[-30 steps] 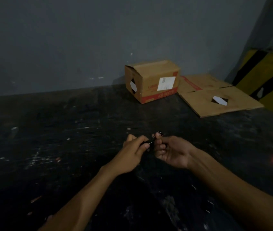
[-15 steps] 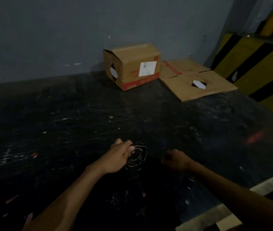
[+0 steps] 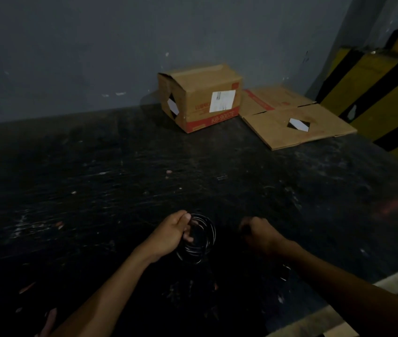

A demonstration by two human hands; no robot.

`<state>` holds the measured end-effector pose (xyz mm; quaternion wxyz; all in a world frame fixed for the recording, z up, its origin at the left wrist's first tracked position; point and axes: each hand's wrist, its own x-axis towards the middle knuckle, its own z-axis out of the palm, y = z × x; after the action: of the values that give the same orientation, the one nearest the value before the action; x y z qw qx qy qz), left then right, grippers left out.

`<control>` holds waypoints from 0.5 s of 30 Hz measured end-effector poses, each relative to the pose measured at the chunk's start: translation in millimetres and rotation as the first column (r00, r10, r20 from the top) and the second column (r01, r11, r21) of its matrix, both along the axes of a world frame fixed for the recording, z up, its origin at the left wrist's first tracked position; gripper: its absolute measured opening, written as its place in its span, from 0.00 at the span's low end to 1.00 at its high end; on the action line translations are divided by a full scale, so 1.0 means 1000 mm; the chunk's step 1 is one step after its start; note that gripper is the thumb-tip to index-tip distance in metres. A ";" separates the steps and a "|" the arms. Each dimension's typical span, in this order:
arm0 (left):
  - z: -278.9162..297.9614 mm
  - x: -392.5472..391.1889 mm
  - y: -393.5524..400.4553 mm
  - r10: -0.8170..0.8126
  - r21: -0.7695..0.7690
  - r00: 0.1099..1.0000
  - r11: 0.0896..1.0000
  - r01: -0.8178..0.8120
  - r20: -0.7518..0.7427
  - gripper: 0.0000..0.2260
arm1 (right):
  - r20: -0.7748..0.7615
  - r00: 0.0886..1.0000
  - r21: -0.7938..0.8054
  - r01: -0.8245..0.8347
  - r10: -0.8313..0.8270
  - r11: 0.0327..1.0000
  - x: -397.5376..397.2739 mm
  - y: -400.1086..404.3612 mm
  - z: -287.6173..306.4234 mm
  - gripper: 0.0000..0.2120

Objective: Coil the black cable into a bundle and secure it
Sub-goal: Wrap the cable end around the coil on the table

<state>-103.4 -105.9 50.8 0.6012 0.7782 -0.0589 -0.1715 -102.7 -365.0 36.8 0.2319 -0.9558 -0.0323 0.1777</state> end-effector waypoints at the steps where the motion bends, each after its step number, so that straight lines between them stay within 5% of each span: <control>1: -0.001 0.000 0.001 0.019 0.013 1.000 1.000 -0.019 -0.021 0.13 | 0.061 0.998 0.077 -0.015 0.010 0.997 0.002 0.006 0.011 0.06; 6: 0.002 0.003 0.003 0.063 0.221 0.997 0.973 -0.071 0.043 0.05 | 0.309 0.951 0.342 -0.134 0.023 0.930 0.001 0.047 0.062 0.10; 15: 0.022 0.004 -0.008 0.227 -0.092 0.974 0.969 -0.228 -0.016 0.04 | 0.459 0.882 0.284 -0.256 0.103 0.924 -0.001 0.084 0.068 0.10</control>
<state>-99.1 -113.7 72.4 0.6528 0.7504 0.0245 -0.1008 -103.9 -281.3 104.5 0.3607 -0.9099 -0.2028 -0.0276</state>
